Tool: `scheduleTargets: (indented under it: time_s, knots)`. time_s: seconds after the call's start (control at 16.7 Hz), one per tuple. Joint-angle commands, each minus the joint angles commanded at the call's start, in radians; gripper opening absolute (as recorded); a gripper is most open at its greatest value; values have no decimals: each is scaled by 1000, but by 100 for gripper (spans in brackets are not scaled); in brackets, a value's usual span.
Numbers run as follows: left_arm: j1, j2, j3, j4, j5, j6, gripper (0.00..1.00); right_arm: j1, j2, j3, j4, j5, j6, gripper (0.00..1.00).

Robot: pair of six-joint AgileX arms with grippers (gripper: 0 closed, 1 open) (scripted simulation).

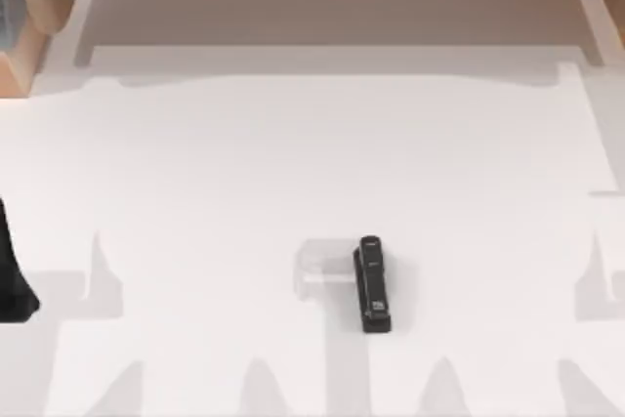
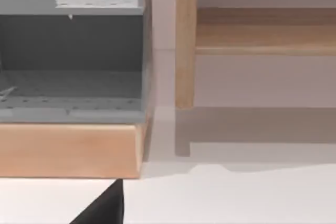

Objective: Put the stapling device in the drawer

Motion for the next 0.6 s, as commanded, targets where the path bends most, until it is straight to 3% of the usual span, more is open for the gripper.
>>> scheduleTargets:
  time_s: [0.3,0.6]
  knots:
    - [0,0,0,0,0,0,100,51,61,62,-42,2,38,100]
    - [0,0,0,0,0,0,100,247,376,342,-226,10,192,100]
